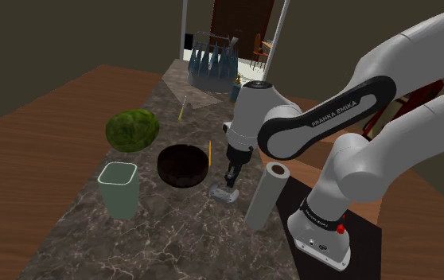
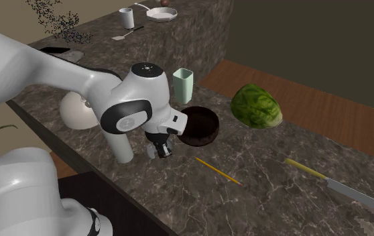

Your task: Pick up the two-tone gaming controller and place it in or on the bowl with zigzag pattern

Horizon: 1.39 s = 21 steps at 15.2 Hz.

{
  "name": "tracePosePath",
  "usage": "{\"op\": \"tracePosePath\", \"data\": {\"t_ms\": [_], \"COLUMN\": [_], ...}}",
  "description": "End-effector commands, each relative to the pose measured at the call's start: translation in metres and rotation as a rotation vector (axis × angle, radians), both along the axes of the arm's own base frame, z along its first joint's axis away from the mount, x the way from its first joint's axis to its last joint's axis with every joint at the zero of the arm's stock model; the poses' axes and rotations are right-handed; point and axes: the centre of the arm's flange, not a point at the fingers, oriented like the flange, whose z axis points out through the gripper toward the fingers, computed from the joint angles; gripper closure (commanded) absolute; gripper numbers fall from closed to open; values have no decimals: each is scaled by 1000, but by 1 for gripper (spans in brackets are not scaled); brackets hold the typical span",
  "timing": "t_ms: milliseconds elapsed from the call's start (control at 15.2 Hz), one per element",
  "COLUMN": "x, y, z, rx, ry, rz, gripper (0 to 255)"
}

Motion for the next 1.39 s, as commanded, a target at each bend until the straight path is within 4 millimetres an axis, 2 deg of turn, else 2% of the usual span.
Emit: {"op": "tracePosePath", "data": {"t_ms": [0, 264, 330, 858, 1320], "x": [0, 22, 26, 21, 21], "y": [0, 53, 61, 60, 60], "z": [0, 14, 16, -24, -24], "rx": [0, -19, -22, -22, -22], "ry": [0, 106, 122, 122, 122], "rz": [0, -1, -2, -2, -2], "gripper": [0, 0, 0, 0, 0]}}
